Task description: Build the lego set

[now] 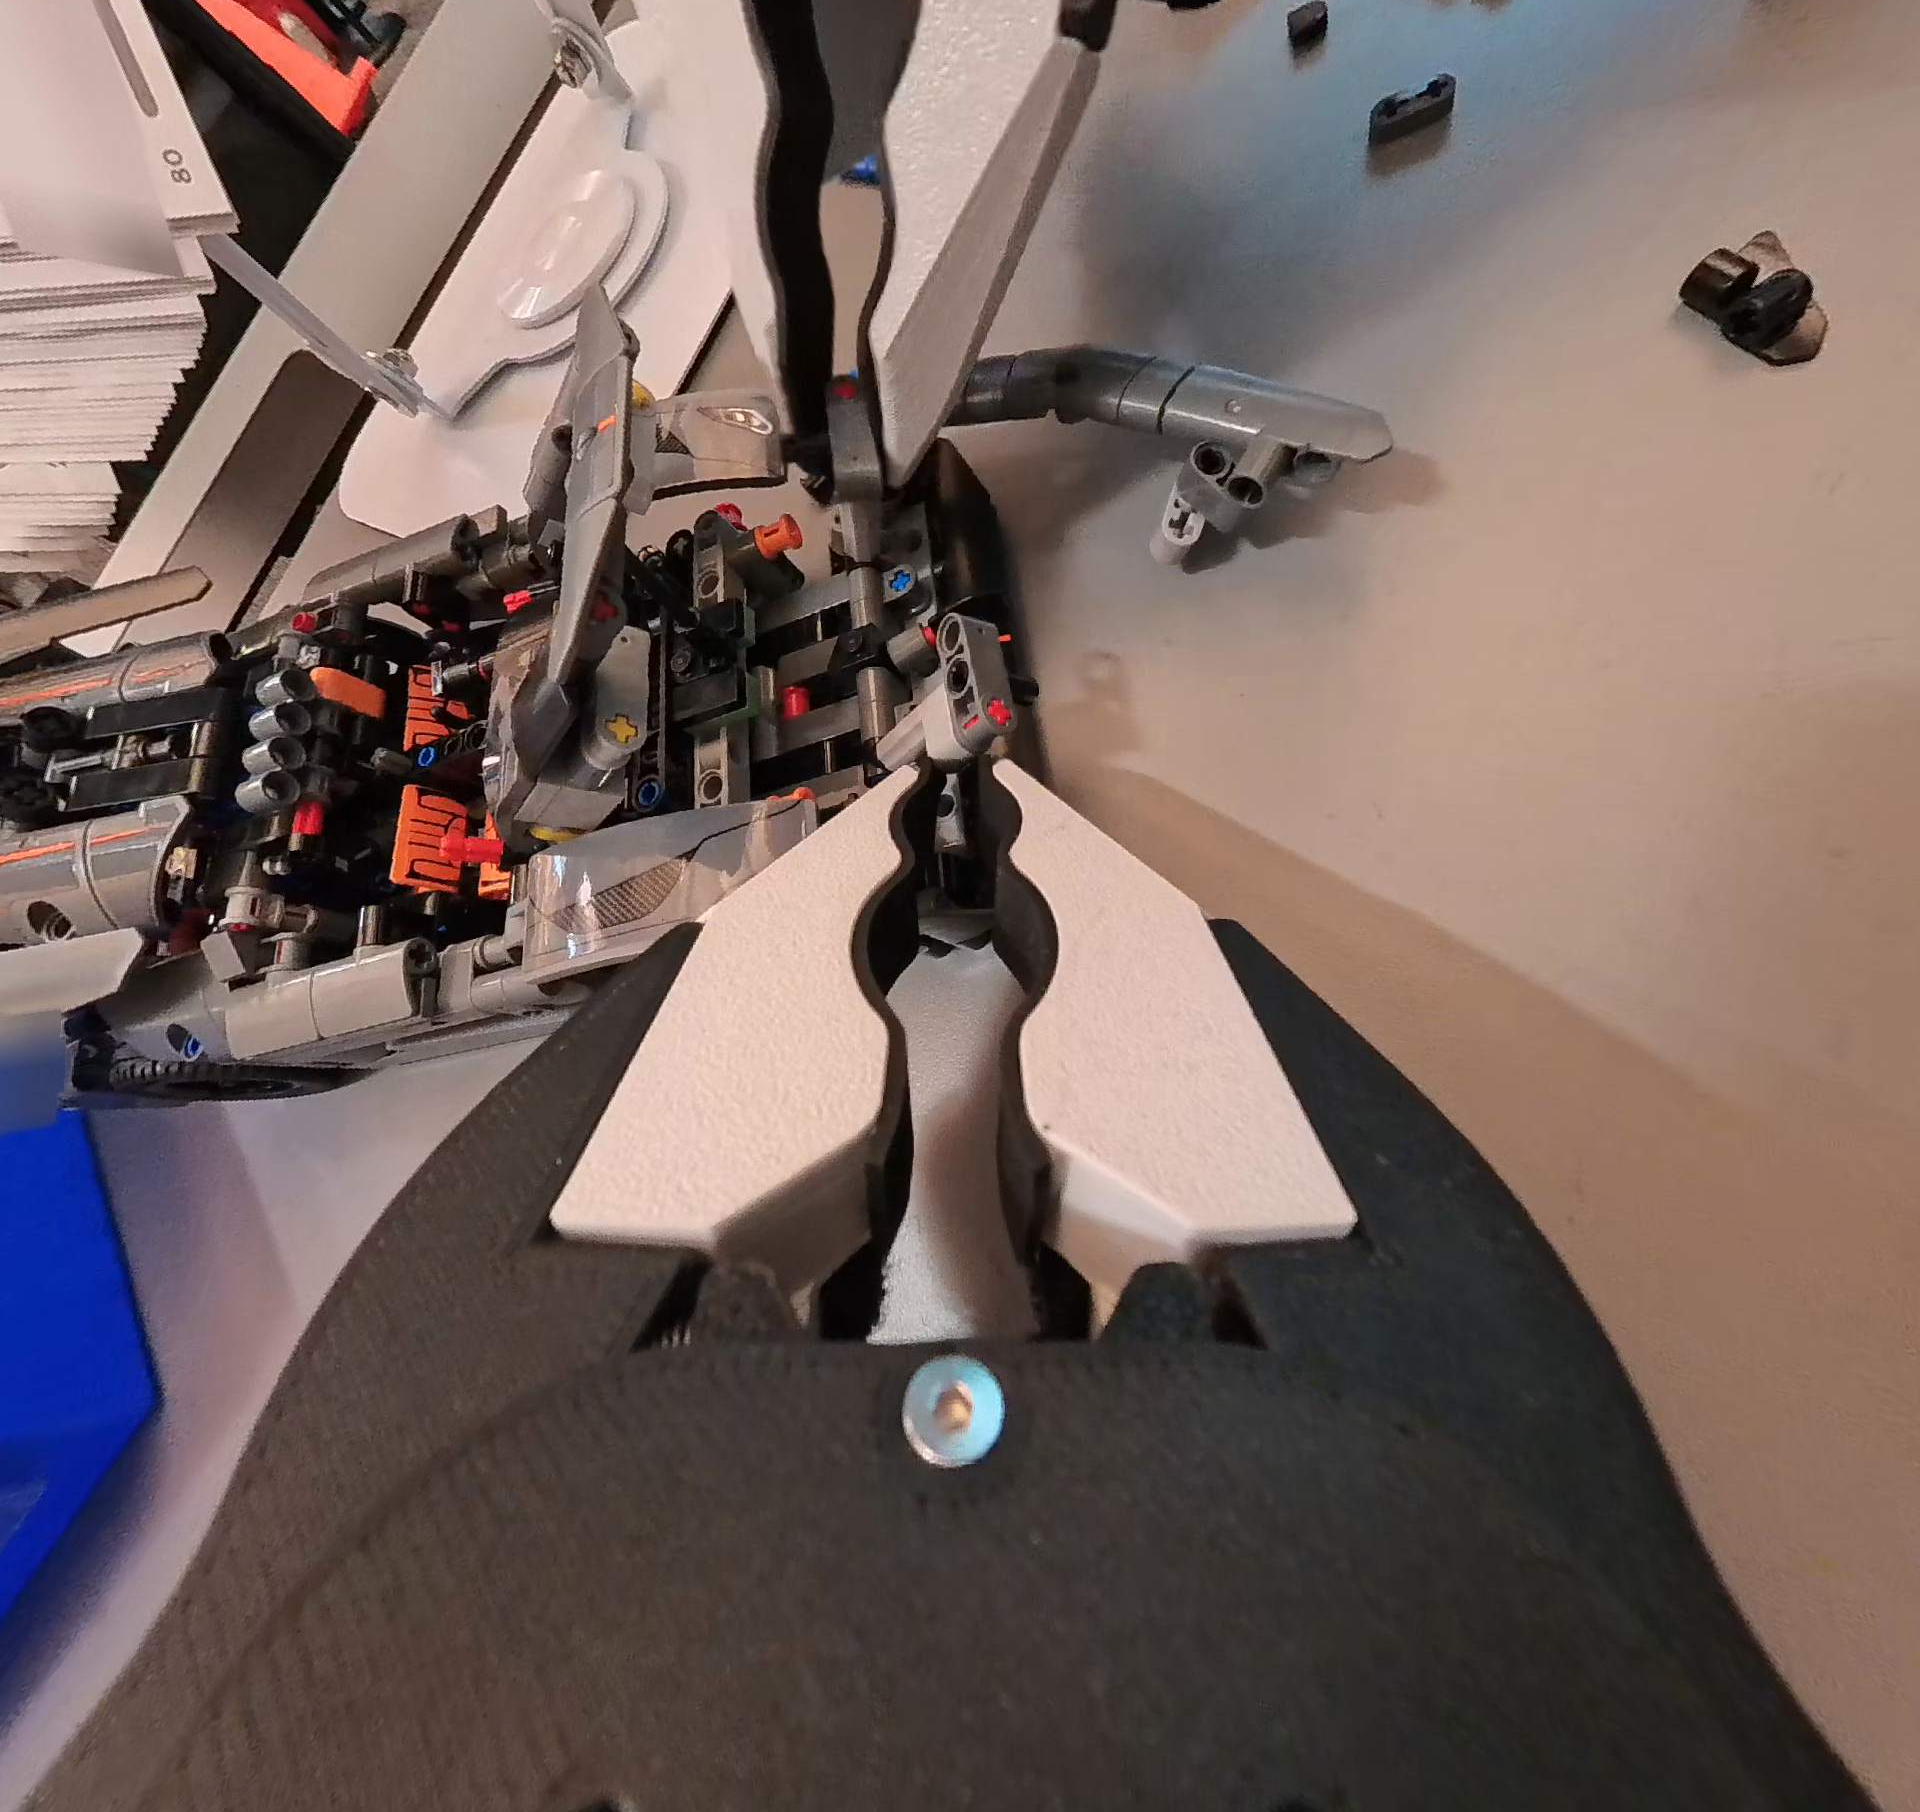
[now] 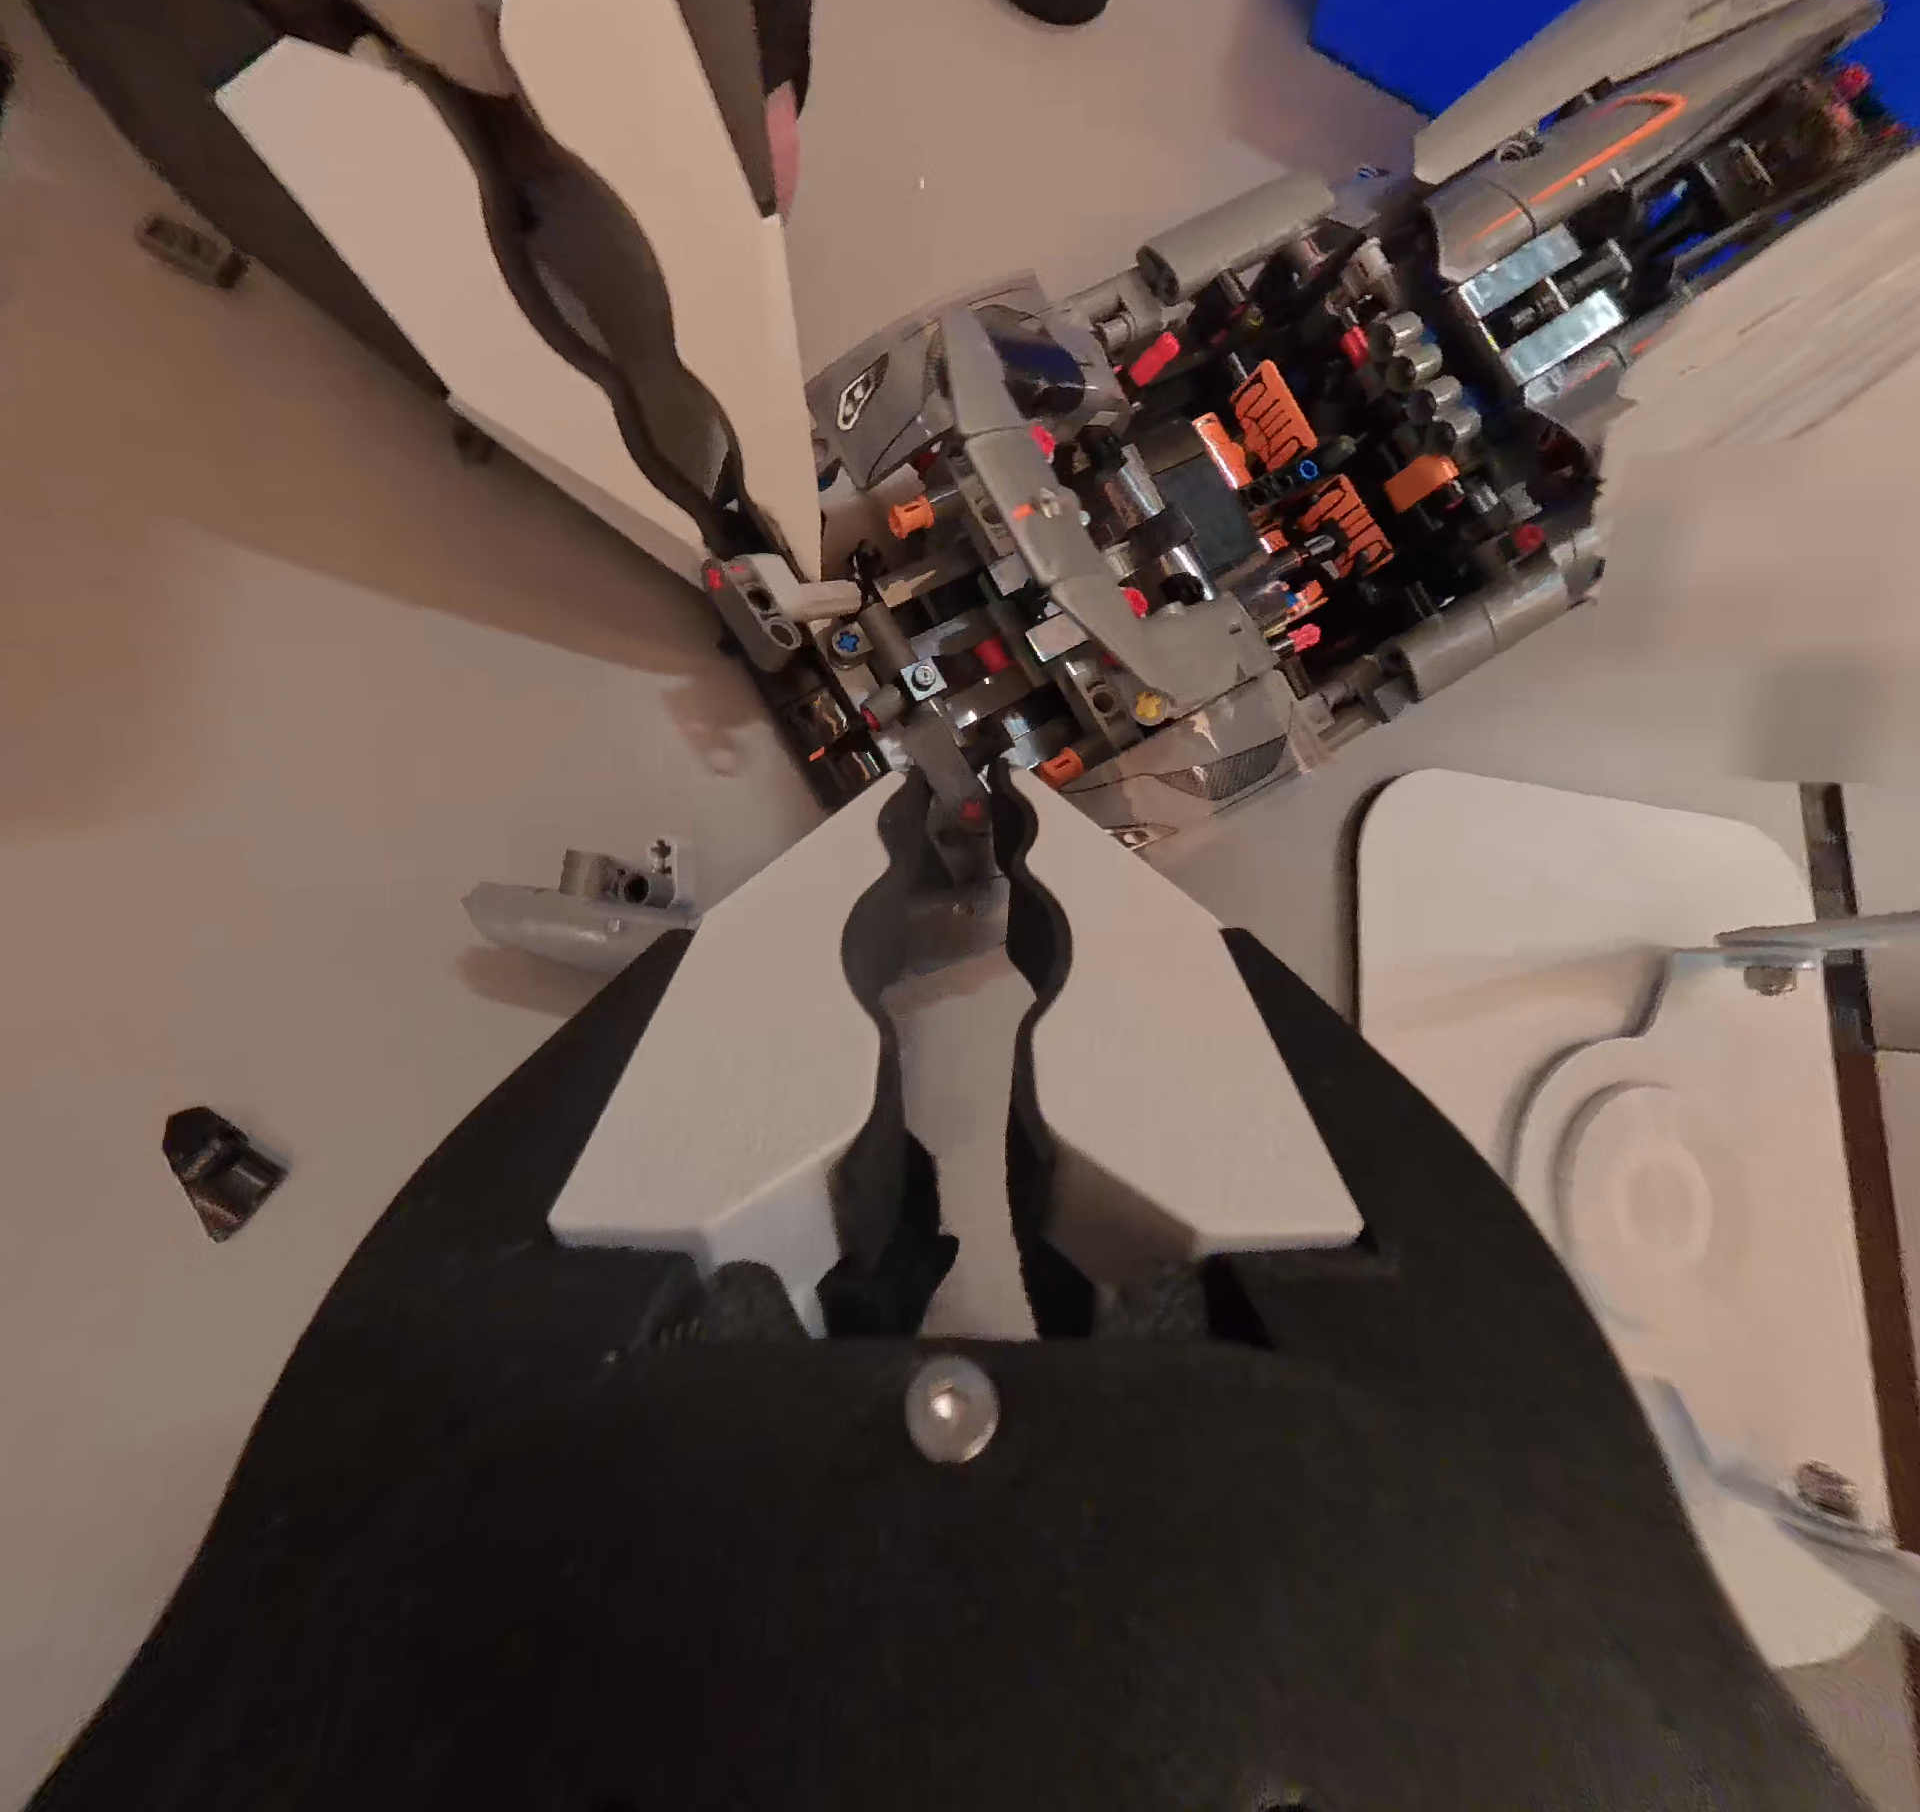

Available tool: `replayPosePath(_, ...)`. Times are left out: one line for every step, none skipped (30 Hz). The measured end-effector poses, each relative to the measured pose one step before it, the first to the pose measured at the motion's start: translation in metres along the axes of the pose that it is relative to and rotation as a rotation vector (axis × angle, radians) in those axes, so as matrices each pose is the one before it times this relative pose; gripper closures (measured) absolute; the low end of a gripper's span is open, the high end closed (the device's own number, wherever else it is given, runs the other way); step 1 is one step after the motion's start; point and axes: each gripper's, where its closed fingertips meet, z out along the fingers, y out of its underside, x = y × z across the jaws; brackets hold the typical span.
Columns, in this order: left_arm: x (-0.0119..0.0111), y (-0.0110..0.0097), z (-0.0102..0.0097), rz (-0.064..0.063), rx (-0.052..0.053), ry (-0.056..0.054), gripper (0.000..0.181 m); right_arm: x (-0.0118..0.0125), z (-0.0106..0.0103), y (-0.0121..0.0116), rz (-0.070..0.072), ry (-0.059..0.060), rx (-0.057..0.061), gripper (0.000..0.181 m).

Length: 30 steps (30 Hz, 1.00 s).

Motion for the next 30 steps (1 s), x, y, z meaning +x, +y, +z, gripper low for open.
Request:
replayPosePath(-0.00001,0.00007,-0.00004,-0.0005,0.0,0.0001,0.177,0.00097,0.00007,-0.00041,0.0239,-0.0027,0.0021,0.171)
replayPosePath(-0.00008,-0.00005,-0.00002,-0.0006,0.0002,0.0003,0.177,0.0002,-0.00015,-0.00022,0.0145,-0.0053,0.0004,0.171)
replayPosePath(0.00012,0.00006,0.00001,0.0008,-0.0003,0.0,0.177,-0.00049,-0.00036,0.00013,0.0003,-0.0058,0.0009,0.171)
replayPosePath(-0.00004,0.00001,-0.00007,0.0009,0.0,-0.0004,0.177,0.00013,-0.00062,0.00071,-0.0105,0.0004,0.0002,0.171)
replayPosePath(0.00006,0.00002,-0.00007,0.0,0.0,-0.0001,0.177,0.00036,-0.00079,0.00121,-0.0107,0.0021,-0.0051,0.171)
replayPosePath(0.00004,-0.00001,0.0,-0.0002,0.0001,0.0002,0.177,-0.00023,-0.00081,0.00125,-0.0082,-0.0038,-0.0075,0.17)
replayPosePath(-0.00004,-0.00002,-0.00004,0.0011,-0.0003,-0.0007,0.177,-0.00029,-0.00073,0.00091,-0.0072,-0.0034,-0.0062,0.17)
replayPosePath(-0.00006,0.00004,-0.00025,0.0025,-0.0004,-0.0016,0.177,0.00031,-0.00061,0.00095,-0.0083,0.0016,-0.0076,0.17)
replayPosePath(0.00018,0.00009,-0.00024,0.0036,-0.0001,-0.0002,0.176,-0.00016,-0.00027,0.00143,-0.01,-0.0002,-0.0088,0.169)
replayPosePath(0.00051,-0.00017,-0.00055,0.002,0.0025,0.0028,0.175,-0.00094,-0.00016,0.00112,-0.0094,-0.0047,-0.0064,0.168)
replayPosePath(0.00096,-0.00078,-0.00132,-0.0002,0.0072,0.0084,0.173,-0.00072,-0.00013,0.0007,-0.0055,-0.0045,-0.0021,0.167)
replayPosePath(0.00053,-0.00196,-0.00262,0.0018,0.014,0.0068,0.17,-0.00049,-0.00009,0.00041,-0.0016,-0.0045,0.0004,0.166)
replayPosePath(0.00005,-0.00227,-0.00415,0.0088,0.014,0.0035,0.166,-0.00015,0.00015,0.0007,-0.0016,-0.0019,-0.0013,0.166)
replayPosePath(-0.00371,-0.004,-0.00647,0.0186,0.02,-0.0233,0.164,0.00099,0.00009,0.00094,-0.0042,0.0065,-0.0031,0.166)
replayPosePath(-0.00515,-0.00784,-0.00773,0.0185,0.0396,-0.0336,0.165,0.00079,0.00008,0.00026,-0.0057,0.0059,0.0018,0.166)
replayPosePath(-0.00469,-0.00808,-0.00625,-0.002,0.0352,-0.0262,0.163,-0.00078,0.00014,-0.00086,-0.004,-0.0037,0.0079,0.165)
replayPosePath(-0.00462,-0.00886,-0.00416,-0.0111,0.0325,-0.0281,0.163,-0.00021,0.0,-0.00166,-0.0003,0.0,0.0103,0.163)
replayPosePath(-0.00291,-0.00911,-0.00163,-0.0041,0.0286,-0.0242,0.164,0.00072,-0.00004,-0.00155,-0.0005,0.0058,0.0097,0.162)
replayPosePath(-0.00173,-0.00462,0.00207,0.0126,-0.0008,-0.0225,0.164,0.00006,0.00013,-0.00109,-0.0026,0.0018,0.005,0.162)
replayPosePath(0.00063,0.00167,0.00547,0.0312,-0.0354,-0.0105,0.165,0.00013,0.0004,0.00008,-0.0025,0.0025,-0.0013,0.161)
replayPosePath(0.00221,0.00425,0.00726,0.0232,-0.0463,-0.003,0.165,0.00062,0.00028,0.00009,-0.0025,0.0066,0.0001,0.159)
replayPosePath(0.0044,0.00258,0.00734,0.0206,-0.032,0.0066,0.165,0.00003,-0.00009,-0.00086,-0.0039,0.004,0.007,0.161)
replayPosePath(0.0052,0.0014,0.00649,0.033,-0.0227,0.0089,0.165,-0.0011,0.00004,-0.00111,-0.0049,-0.003,0.0069,0.163)
replayPosePath(0.0026,0.00163,0.00581,0.0328,-0.0266,-0.0041,0.167,-0.00059,0.00012,0.00006,-0.0053,-0.0006,-0.0022,0.164)
replayPosePath(0.00024,0.00119,0.00519,0.0209,-0.024,-0.0124,0.17,0.00002,0.00011,0.00051,-0.0052,0.0023,-0.0053,0.165)
replayPosePath(0.00124,-0.00103,0.00386,0.0134,-0.0079,-0.0011,0.172,-0.00049,-0.00001,-0.00004,-0.0018,-0.0014,0.0,0.165)
replayPosePath(0.00317,-0.0036,0.0024,0.0137,0.0108,0.0137,0.173,-0.00016,-0.0001,-0.00002,0.0015,-0.0022,0.0015,0.166)
replayPosePath(0.00091,-0.00235,0.00191,0.0161,0.0017,-0.0003,0.175,0.00038,-0.00019,0.00024,0.0016,0.0004,0.0003,0.166)
replayPosePath(-0.00016,-0.00298,0.0005,0.032,0.0061,-0.0122,0.18,0.00032,-0.00029,0.00007,0.0019,-0.0009,0.0008,0.167)
replayPosePath(0.00107,-0.00367,0.00008,0.0308,0.0133,-0.0049,0.181,-0.00008,-0.00019,-0.00017,0.0023,-0.0029,0.0022,0.167)
